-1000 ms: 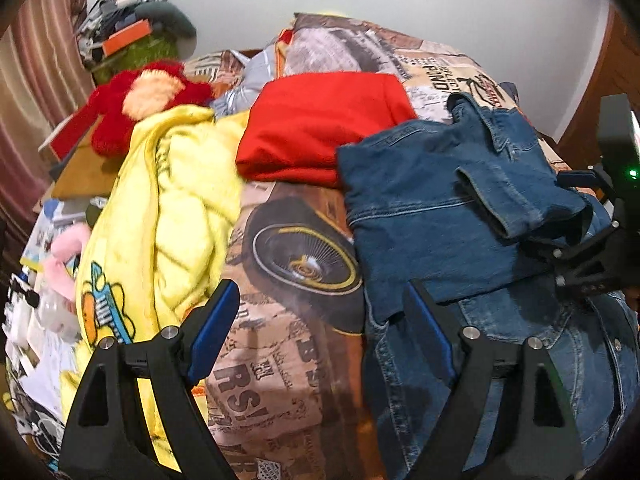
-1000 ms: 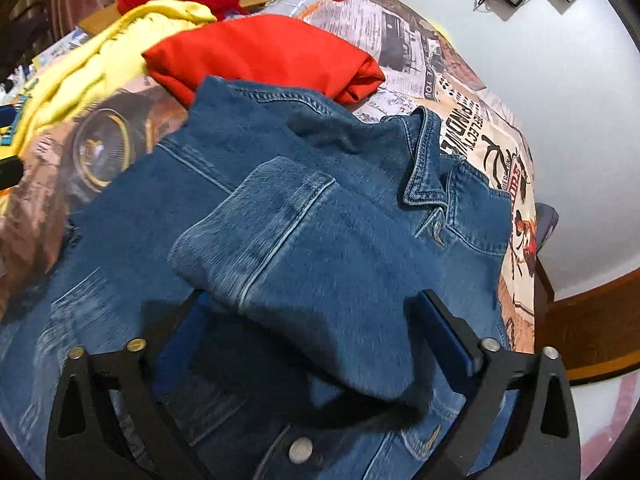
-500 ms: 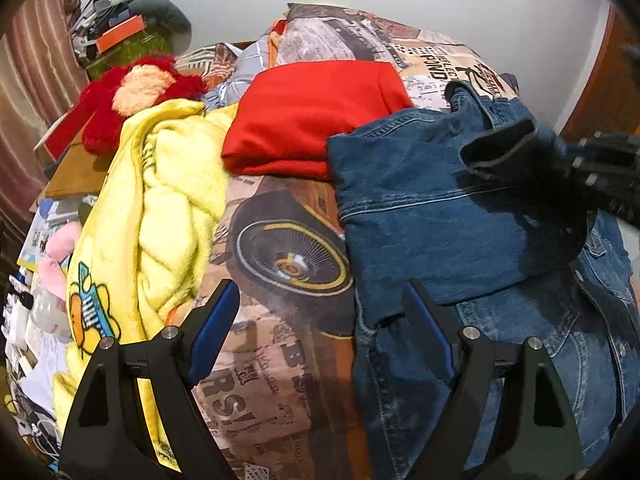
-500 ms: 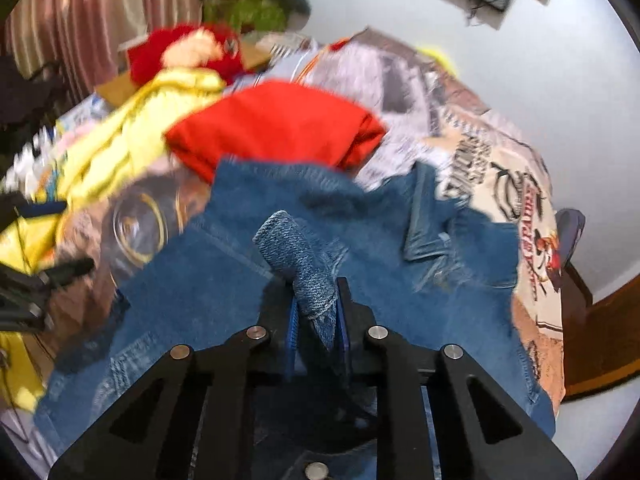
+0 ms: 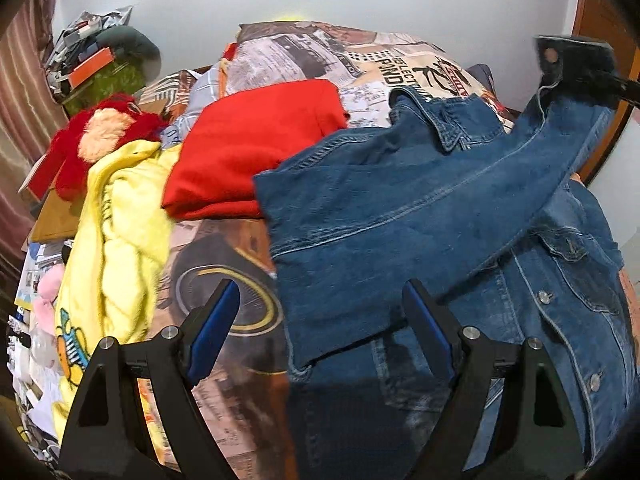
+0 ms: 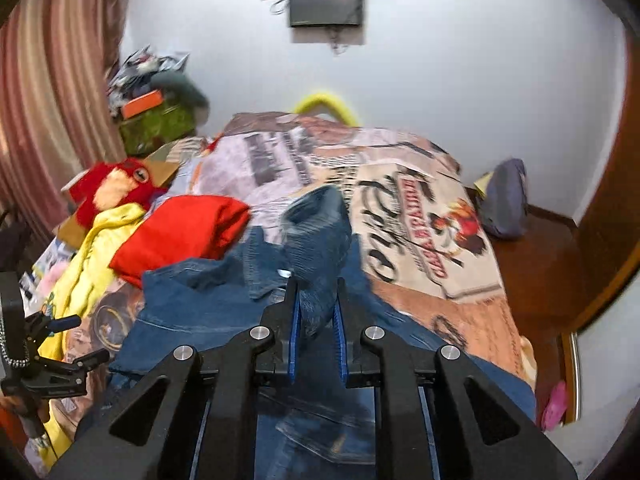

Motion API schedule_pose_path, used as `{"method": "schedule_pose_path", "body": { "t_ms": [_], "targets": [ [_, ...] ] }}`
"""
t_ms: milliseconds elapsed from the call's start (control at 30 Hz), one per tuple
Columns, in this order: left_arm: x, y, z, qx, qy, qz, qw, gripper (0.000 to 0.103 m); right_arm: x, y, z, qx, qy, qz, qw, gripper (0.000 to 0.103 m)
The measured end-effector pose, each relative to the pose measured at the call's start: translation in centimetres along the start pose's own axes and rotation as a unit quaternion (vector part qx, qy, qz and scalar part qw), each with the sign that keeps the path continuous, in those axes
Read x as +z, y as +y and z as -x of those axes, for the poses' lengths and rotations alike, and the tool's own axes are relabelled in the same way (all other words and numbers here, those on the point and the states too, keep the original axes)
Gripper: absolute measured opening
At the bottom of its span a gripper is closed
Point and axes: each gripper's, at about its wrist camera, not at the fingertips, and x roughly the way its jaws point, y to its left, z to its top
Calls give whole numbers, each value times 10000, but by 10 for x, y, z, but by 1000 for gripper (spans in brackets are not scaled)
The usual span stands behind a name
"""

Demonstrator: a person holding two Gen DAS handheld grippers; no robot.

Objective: Fold large clothes

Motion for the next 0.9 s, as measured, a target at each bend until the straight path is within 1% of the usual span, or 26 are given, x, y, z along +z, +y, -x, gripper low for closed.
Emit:
{"method": "schedule_pose_path", "body": {
  "t_ms": [67, 233, 300, 400, 533, 567, 633, 667, 733, 767, 800, 833, 900],
  "targets": [
    [1, -7, -8, -5, 94, -30, 10000, 83, -10, -13, -1, -17, 64, -145, 9999, 13],
    [-4, -21, -32, 95, 450, -145, 9988, 83, -46, -41, -16, -33, 448, -505, 9977, 12],
    [-7, -28, -36, 118, 527, -234, 9983, 83, -59, -51, -20, -15, 556, -694, 9960, 12],
    [-10, -34, -37, 133, 546, -398, 9976, 83, -72, -70, -20, 25, 579, -976, 9935, 12],
    [-10, -44, -35, 153, 522, -578, 9968, 83, -85, -89, -17, -80, 522, -1349, 9895, 12],
    [-10, -45, -36, 128, 540, -597, 9967, 83, -90, -94, -19, -89, 573, -1456, 9876, 13],
    [-11, -49, -39, 104, 592, -621, 9963, 83, -102, -102, -31, -61, 865, -1626, 9829, 13],
    [-11, -50, -41, 112, 610, -631, 9961, 83, -108, -104, -36, -98, 980, -1660, 9812, 16],
    [-13, -51, -43, 134, 611, -630, 9960, 83, -120, -107, -44, -163, 1236, -1656, 9783, 17],
    [-13, -51, -43, 135, 599, -620, 9962, 84, -125, -108, -46, -168, 1317, -1693, 9766, 19],
    [-13, -50, -43, 137, 593, -613, 9963, 84, -130, -110, -47, -141, 1391, -1785, 9740, 26],
    [-13, -50, -43, 138, 600, -608, 9963, 85, -133, -112, -47, -147, 1434, -1844, 9722, 29],
    [-13, -50, -42, 145, 615, -616, 9961, 85, -137, -116, -45, -196, 1534, -1933, 9689, 43]
  ]
}}
